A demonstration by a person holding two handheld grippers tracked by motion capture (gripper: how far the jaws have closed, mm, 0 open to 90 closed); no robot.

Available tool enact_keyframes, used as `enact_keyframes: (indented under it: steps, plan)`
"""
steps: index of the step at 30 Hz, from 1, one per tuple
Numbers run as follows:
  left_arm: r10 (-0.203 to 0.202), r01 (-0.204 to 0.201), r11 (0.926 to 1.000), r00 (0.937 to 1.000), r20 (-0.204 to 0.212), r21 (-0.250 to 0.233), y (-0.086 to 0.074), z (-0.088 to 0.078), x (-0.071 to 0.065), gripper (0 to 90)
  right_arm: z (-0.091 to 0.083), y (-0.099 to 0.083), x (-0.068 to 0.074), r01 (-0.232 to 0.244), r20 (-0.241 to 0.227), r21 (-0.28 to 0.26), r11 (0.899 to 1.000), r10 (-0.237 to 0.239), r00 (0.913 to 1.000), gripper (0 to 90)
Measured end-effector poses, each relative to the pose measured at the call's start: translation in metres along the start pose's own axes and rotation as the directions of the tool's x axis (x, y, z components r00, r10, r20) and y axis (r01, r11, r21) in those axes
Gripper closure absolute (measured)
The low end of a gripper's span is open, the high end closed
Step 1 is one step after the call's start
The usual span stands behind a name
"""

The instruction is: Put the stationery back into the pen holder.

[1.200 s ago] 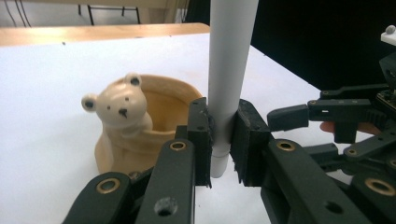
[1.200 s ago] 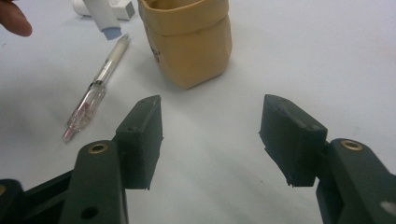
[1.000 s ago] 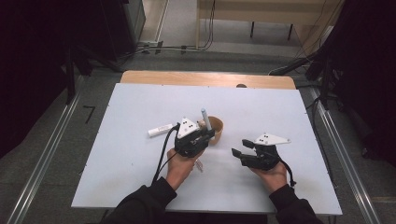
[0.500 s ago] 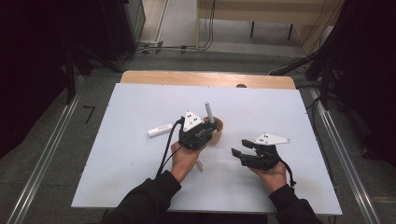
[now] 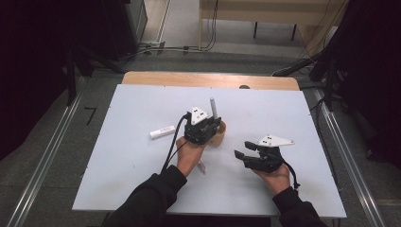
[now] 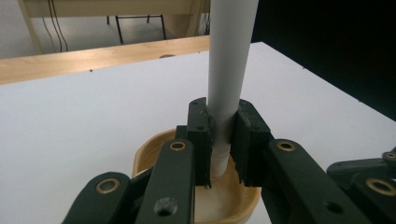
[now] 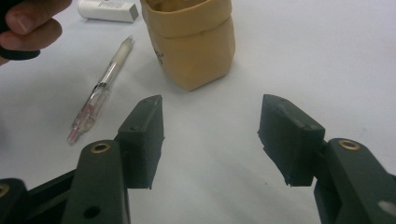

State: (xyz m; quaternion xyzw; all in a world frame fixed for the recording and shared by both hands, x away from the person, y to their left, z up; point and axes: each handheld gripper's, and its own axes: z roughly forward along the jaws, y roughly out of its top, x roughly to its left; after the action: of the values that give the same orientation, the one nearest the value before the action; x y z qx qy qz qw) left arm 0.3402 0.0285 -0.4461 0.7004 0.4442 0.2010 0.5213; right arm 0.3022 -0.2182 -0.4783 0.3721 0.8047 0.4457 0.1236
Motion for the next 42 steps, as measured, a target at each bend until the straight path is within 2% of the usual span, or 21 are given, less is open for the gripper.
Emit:
enact_keyframes:
  steps: [11,15,19,24,31,37,42]
  plan:
    - [0.019,-0.019,0.9996,0.9998,-0.006,0.022,-0.001,0.008,0.0,77.3,0.001,0.0,0.0,-0.005,-0.008,0.004,1.0,0.005,1.0,38.9]
    - [0.028,-0.028,0.9993,0.9996,0.002,0.023,-0.002,0.008,-0.002,72.7,0.001,0.0,0.0,-0.008,-0.008,0.004,1.0,0.008,0.9999,38.9]
    - [0.034,-0.034,0.9991,0.9994,0.007,0.026,-0.002,0.008,-0.003,72.4,0.001,0.0,0.0,-0.007,-0.01,0.005,1.0,0.007,0.9999,39.0]
    - [0.031,-0.032,0.9993,0.9994,0.015,0.02,-0.002,0.007,-0.005,62.6,0.001,0.0,0.0,-0.007,-0.01,0.004,1.0,0.007,0.9999,39.0]
    - [0.06,-0.06,0.9982,0.9982,-0.003,-0.006,0.001,0.001,-0.011,49.7,0.001,0.0,0.0,-0.01,-0.011,0.003,1.0,0.01,0.9999,39.0]
    - [0.053,-0.054,0.9983,0.9986,-0.005,-0.021,0.004,-0.006,-0.009,48.8,0.002,0.0,0.0,-0.009,-0.013,0.004,1.0,0.009,0.9999,39.0]
    - [0.057,-0.057,0.9974,0.9983,-0.016,-0.044,0.007,-0.013,-0.009,42.4,0.002,0.0,0.001,-0.006,-0.013,0.002,1.0,0.006,0.9999,39.0]
